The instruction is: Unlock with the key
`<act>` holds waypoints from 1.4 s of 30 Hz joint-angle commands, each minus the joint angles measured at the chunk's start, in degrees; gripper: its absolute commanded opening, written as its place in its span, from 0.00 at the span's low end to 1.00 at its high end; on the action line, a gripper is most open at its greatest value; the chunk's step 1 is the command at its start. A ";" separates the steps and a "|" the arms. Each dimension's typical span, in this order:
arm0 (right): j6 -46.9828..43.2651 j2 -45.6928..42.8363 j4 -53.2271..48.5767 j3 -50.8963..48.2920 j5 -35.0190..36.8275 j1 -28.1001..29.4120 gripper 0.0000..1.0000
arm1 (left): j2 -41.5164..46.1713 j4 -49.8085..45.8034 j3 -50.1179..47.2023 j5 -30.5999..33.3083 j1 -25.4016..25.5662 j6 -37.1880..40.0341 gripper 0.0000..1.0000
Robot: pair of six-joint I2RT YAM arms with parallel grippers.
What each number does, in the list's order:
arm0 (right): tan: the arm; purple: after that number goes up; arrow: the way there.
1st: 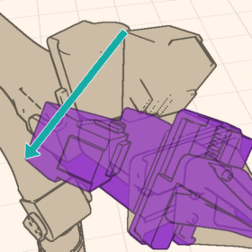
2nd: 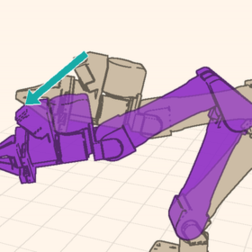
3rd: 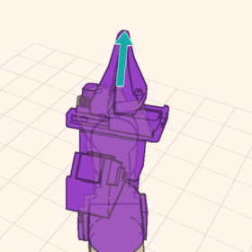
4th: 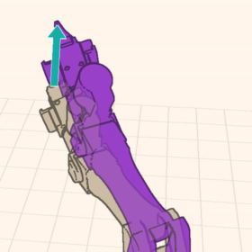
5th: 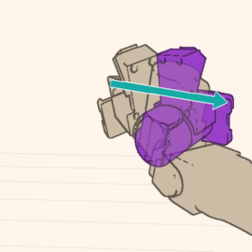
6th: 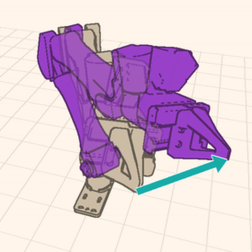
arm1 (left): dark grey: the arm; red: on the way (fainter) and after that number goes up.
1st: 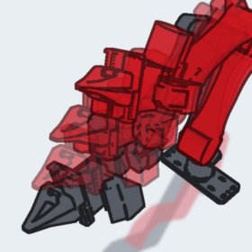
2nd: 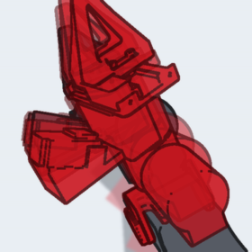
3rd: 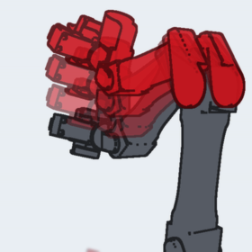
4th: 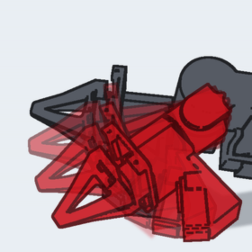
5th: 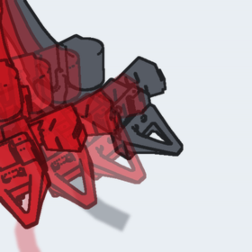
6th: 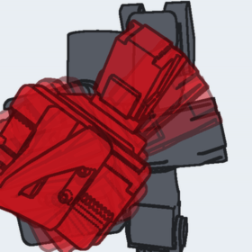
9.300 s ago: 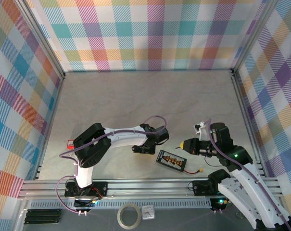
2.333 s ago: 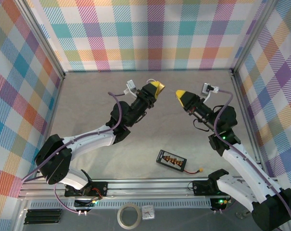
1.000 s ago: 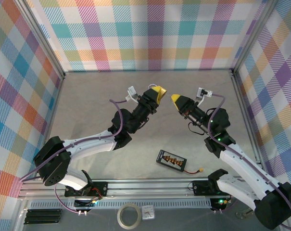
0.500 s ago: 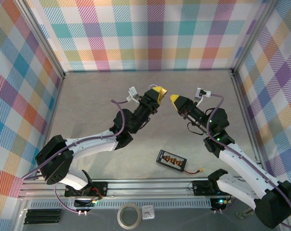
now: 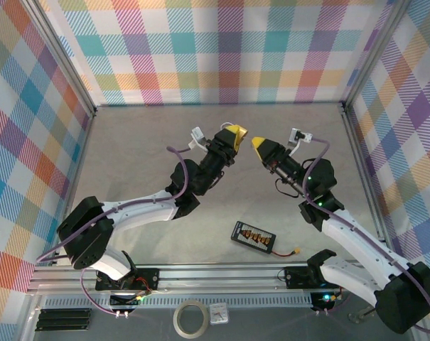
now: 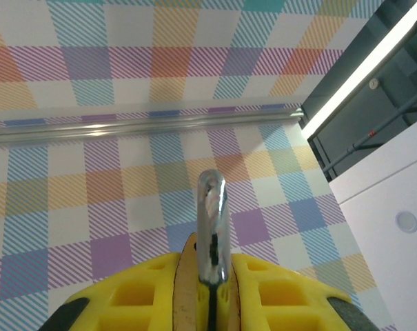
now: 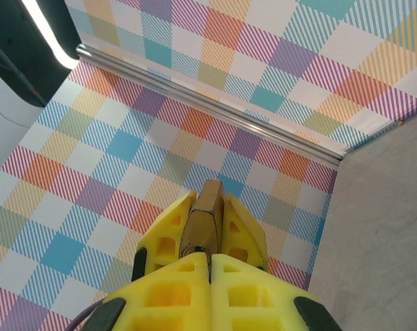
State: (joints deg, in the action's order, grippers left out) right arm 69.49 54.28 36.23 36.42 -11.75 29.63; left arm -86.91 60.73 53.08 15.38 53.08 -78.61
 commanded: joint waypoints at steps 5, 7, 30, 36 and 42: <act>-5.58 3.98 2.21 3.87 -4.42 3.35 0.00 | 1.44 0.74 4.84 -5.29 2.91 0.29 0.00; -6.78 4.84 1.39 5.11 -6.00 3.85 0.00 | 1.90 -2.04 5.30 -6.26 2.91 1.06 0.00; -10.08 4.90 -0.72 4.53 -13.85 3.86 0.00 | 6.22 -19.57 7.76 -18.82 0.62 8.45 0.00; -9.46 2.59 -3.81 4.59 -15.31 3.16 0.00 | 8.22 -25.14 8.07 -24.93 -2.64 10.92 0.00; -9.56 -0.14 -8.14 4.05 -16.79 2.20 0.00 | 11.59 -31.89 5.01 -29.66 -5.74 13.10 0.00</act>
State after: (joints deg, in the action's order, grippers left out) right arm 60.99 55.44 29.76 40.91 -23.79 31.20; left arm -77.69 33.34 59.33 -3.20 47.03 -67.66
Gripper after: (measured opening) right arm 0.064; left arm 0.195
